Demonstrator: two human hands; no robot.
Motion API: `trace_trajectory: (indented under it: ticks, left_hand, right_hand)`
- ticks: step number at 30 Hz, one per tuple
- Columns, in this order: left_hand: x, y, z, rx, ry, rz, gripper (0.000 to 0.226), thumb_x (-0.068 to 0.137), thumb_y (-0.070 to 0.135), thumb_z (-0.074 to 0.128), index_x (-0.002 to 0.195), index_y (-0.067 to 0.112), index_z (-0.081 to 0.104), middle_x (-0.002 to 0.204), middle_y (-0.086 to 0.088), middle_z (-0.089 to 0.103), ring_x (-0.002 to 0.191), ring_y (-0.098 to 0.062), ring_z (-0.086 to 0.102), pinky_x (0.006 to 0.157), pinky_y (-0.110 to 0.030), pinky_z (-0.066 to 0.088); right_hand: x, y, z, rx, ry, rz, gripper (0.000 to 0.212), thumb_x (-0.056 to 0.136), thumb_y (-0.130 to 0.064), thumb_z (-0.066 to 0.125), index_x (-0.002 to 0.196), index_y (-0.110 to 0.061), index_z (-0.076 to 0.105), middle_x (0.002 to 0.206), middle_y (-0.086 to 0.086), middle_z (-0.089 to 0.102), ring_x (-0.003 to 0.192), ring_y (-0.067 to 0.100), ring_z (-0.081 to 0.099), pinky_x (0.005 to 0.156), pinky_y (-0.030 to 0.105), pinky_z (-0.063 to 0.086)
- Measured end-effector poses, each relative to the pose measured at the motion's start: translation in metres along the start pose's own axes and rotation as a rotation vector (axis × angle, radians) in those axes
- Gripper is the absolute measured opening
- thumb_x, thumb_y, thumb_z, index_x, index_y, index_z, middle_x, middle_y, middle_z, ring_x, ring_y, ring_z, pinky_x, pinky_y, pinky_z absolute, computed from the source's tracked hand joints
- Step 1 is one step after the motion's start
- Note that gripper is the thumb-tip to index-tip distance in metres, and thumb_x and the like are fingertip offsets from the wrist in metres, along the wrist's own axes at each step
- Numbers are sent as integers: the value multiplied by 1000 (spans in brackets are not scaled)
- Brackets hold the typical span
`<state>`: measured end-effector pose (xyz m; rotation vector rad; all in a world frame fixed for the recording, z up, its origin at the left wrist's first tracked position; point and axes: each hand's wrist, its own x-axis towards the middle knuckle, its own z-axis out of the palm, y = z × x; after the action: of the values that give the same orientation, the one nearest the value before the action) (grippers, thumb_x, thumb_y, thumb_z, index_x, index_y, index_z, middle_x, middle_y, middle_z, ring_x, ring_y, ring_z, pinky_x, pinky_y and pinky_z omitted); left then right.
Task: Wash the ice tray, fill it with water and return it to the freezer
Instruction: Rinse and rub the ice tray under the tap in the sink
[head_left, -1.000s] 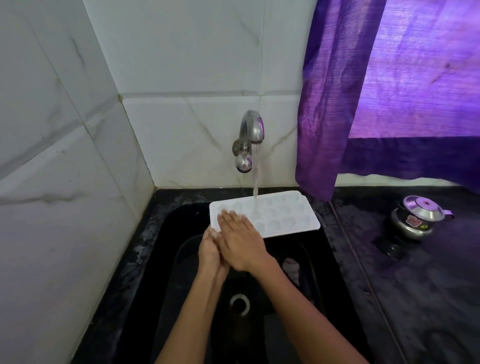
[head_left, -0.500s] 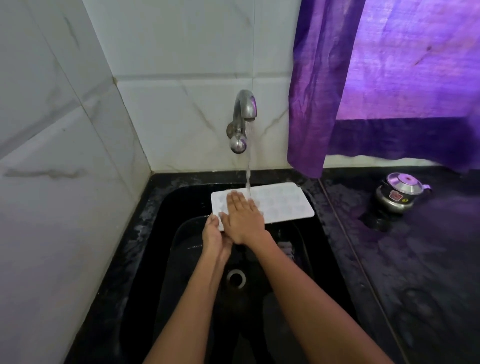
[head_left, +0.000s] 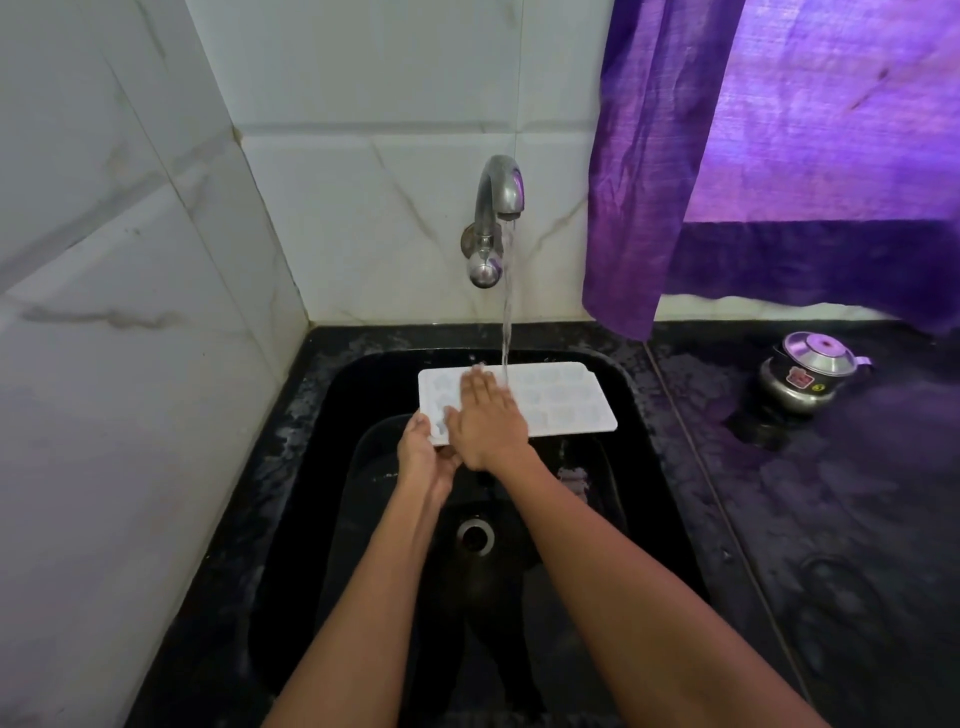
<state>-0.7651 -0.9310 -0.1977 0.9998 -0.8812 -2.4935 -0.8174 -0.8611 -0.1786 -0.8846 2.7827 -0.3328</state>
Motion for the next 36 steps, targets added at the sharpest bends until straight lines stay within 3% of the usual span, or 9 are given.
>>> trace_trajectory:
  ticks: [3,9,12,15,19,25,29,32,36]
  left_hand:
    - [6,6,-7,-23,2,14,30,104,21,28,110,13,56,102,-13,64,86,-28,63,73,-47,51]
    - [8,8,-16,19,-27,13,30,104,24,29,118,12,53,108,-16,64,94,-32,63,73,-48,52]
    - [6,-1,-8,45,-5,-8,33,103,23,32,123,8,53,103,-14,66,86,-27,64,63,-38,56]
    - [10,-3,-6,35,7,-20,34,103,22,33,125,7,55,107,-15,66,91,-28,64,75,-40,54]
    - [11,6,-14,48,-29,1,30,104,23,28,117,12,53,103,-16,65,90,-32,63,68,-46,51]
    - [13,8,-26,110,-84,-12,31,103,22,30,124,14,52,116,-18,63,104,-37,62,75,-49,53]
    - [12,-2,-37,74,-135,-48,35,102,19,32,132,14,50,124,-18,61,113,-38,58,84,-53,51]
    - [13,-6,-42,26,-144,-86,38,100,15,33,134,12,49,126,-21,59,112,-39,57,83,-54,50]
    - [15,-11,-41,25,15,-242,51,101,33,37,141,1,32,143,-33,34,131,-47,37,102,-59,34]
  right_hand:
    - [4,9,-1,-40,21,-27,68,102,-49,15,154,-10,-1,162,6,-4,149,20,-5,120,38,-5]
    - [-1,26,-4,17,56,341,79,99,-54,15,151,2,-7,159,18,-10,148,28,-9,120,41,-5]
    - [-4,0,7,-43,52,127,71,102,-47,13,152,0,-6,160,18,-9,148,28,-10,120,40,-5]
    - [-2,-3,12,-51,7,-106,66,102,-47,13,154,-10,-3,161,8,-8,148,19,-9,120,37,-7]
    - [3,33,0,-61,10,-13,80,95,-66,11,154,-15,-7,161,3,-11,148,17,-10,120,42,-7]
    - [12,72,-27,71,-69,225,111,72,-82,49,154,-14,15,161,8,9,149,24,-7,111,55,-17]
    - [13,77,-46,214,-110,268,77,65,-58,78,124,-19,47,127,4,55,130,26,41,115,54,1]
    - [6,77,-47,278,-142,264,52,66,-39,84,100,-22,48,107,-1,59,111,24,52,107,47,20]
    - [-7,69,-26,190,-73,204,40,68,-21,83,69,-25,44,89,-2,54,88,22,53,88,39,39]
